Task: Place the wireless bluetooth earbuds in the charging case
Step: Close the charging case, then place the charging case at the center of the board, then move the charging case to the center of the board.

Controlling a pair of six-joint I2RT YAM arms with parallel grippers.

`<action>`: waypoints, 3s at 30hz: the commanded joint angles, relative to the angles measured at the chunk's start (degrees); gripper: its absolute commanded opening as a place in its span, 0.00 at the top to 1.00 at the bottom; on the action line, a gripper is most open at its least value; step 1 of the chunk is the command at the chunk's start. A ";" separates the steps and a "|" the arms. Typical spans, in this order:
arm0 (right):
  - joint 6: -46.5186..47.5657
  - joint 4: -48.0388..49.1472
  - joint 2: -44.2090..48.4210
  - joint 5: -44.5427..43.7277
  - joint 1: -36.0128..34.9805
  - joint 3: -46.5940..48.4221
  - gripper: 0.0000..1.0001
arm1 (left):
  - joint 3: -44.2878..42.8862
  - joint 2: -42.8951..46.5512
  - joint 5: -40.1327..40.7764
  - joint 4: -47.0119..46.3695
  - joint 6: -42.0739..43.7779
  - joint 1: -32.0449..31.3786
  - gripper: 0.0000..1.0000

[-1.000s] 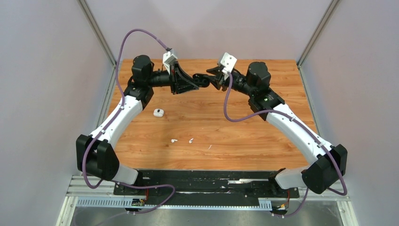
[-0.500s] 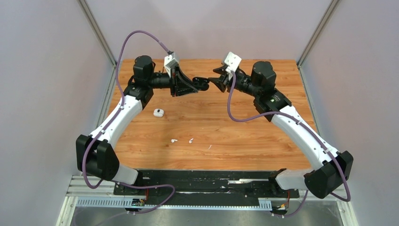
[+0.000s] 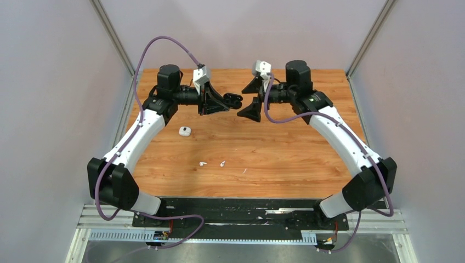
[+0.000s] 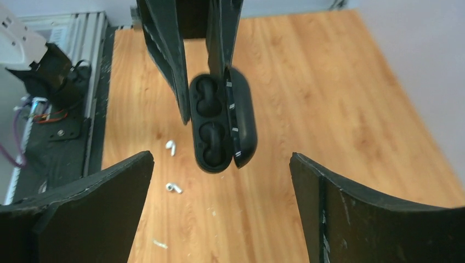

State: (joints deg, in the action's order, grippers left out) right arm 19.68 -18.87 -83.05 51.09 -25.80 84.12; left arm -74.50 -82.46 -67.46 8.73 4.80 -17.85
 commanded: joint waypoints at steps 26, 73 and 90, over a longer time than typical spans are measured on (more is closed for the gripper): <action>7.28 0.82 2.87 -17.00 -1.25 -11.48 0.01 | -2.56 -11.05 8.11 6.32 -10.60 0.18 1.00; 4.25 -2.64 6.10 -16.39 6.11 -15.72 0.00 | -13.62 -18.71 51.93 35.96 -4.08 6.64 0.33; 4.12 -2.63 4.00 -15.07 6.03 -14.27 0.02 | -9.62 -27.77 57.93 40.47 -11.54 17.67 0.24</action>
State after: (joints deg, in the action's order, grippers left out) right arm 24.08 -22.48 -79.31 34.98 -19.70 67.16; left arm -83.59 -108.18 -8.93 47.83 -2.81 0.23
